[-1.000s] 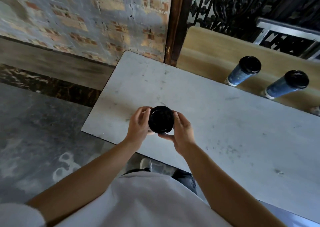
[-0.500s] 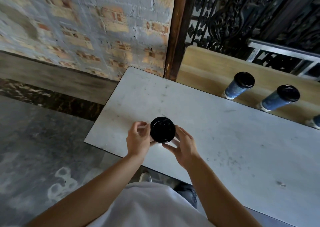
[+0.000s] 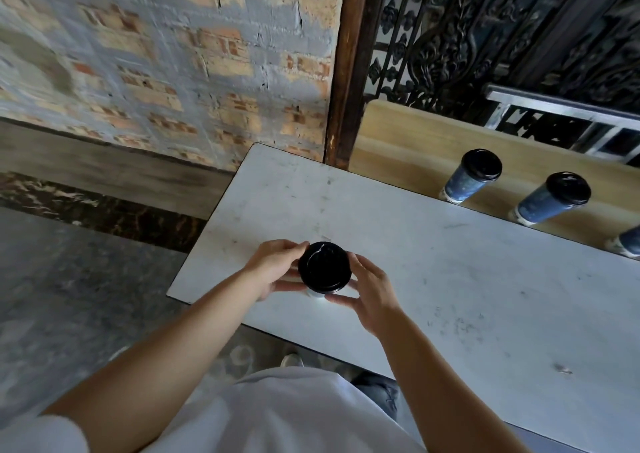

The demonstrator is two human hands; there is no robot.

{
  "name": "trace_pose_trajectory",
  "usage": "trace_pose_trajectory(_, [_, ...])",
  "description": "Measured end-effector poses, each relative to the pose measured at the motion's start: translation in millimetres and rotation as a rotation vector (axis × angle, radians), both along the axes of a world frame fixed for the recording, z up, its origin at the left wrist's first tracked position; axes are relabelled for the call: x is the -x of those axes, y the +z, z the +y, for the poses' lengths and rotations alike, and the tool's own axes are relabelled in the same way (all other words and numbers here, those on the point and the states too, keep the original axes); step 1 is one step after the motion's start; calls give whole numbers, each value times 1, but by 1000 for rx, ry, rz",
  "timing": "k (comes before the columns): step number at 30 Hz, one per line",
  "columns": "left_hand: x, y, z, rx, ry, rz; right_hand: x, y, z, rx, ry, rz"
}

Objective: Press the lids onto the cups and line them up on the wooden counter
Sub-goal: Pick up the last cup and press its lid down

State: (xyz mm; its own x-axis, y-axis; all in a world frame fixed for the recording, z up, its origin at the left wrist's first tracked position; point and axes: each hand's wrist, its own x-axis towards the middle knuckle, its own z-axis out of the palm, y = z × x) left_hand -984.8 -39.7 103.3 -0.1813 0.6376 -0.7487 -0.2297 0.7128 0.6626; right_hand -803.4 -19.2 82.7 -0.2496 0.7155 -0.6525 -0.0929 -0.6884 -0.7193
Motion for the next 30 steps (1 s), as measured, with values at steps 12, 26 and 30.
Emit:
trace_pose_trajectory(12, [-29,-22,-16,-156,142,56,9,-21,-25,-20,-140,127])
trace_pose_trajectory(26, [-33,-15,-25,-138,67,-19,5,-18,-14,-47,-63,3])
trace_pose_trajectory(30, [-41,-15,-27,-111,123,27,-5,-13,-7,33,-119,31])
